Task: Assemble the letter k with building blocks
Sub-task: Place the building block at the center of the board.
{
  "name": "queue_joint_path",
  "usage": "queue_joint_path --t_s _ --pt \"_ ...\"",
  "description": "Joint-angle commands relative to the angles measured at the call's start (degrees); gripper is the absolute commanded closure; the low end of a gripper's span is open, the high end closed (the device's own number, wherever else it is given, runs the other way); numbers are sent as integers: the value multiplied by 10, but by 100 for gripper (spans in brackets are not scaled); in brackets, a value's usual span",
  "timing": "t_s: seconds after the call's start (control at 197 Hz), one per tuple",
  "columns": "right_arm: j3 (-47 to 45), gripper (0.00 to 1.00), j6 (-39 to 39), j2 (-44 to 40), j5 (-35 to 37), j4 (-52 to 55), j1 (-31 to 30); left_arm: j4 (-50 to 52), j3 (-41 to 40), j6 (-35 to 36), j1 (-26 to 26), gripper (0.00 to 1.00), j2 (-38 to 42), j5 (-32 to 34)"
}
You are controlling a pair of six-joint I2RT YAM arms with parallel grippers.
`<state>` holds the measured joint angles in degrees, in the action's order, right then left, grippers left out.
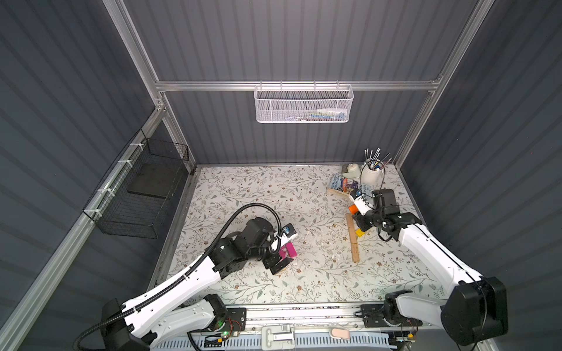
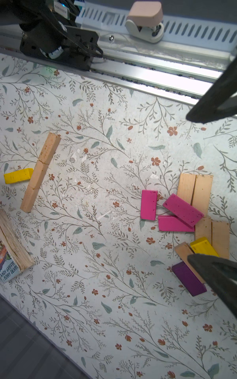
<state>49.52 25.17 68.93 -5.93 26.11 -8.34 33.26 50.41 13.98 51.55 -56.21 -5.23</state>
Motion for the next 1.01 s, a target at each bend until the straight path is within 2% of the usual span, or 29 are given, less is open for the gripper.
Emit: queue_joint_path --t_s 0.0,0.101,0.244,0.411,0.588,1.01 --pt "-14 79 125 -26 -58 63 57 -16 1 3 -3 0 21 -37" --pt "-16 83 173 -25 -107 118 108 -22 -4 2 -2 0 30 -44" --pt "-43 84 208 -8 -117 138 158 -27 -5 -3 -2 0 35 -56" --pt "-75 84 256 16 -103 143 164 -32 -5 -6 -1 0 39 -66" --pt "-108 84 292 42 -93 100 163 -32 -7 -7 -1 0 43 -60" --pt "-82 82 318 124 -78 67 149 -28 -8 -4 -2 0 40 -44"
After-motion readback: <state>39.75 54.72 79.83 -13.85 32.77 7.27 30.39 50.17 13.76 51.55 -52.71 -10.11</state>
